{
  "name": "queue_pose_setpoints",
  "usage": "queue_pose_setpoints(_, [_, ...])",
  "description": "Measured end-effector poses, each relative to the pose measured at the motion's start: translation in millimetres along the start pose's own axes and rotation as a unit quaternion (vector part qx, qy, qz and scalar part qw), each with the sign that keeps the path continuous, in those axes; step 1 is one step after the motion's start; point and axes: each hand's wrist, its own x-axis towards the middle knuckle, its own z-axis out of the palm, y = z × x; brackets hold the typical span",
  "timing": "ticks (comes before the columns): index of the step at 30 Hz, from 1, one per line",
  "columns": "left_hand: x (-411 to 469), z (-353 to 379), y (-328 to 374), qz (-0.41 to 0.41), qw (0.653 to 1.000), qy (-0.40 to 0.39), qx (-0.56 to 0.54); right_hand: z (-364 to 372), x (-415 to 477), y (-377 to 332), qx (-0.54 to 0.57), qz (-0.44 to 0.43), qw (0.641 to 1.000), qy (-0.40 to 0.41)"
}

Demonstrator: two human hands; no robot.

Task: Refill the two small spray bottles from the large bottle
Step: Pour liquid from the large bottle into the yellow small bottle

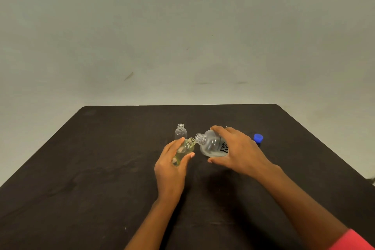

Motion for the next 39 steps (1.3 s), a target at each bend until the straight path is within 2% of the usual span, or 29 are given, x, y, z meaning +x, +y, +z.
queue_pose_setpoints(39, [2,-1,-10,0.03,0.998,0.006,0.063,-10,12,-2,-0.109,-0.028,0.993,-0.043])
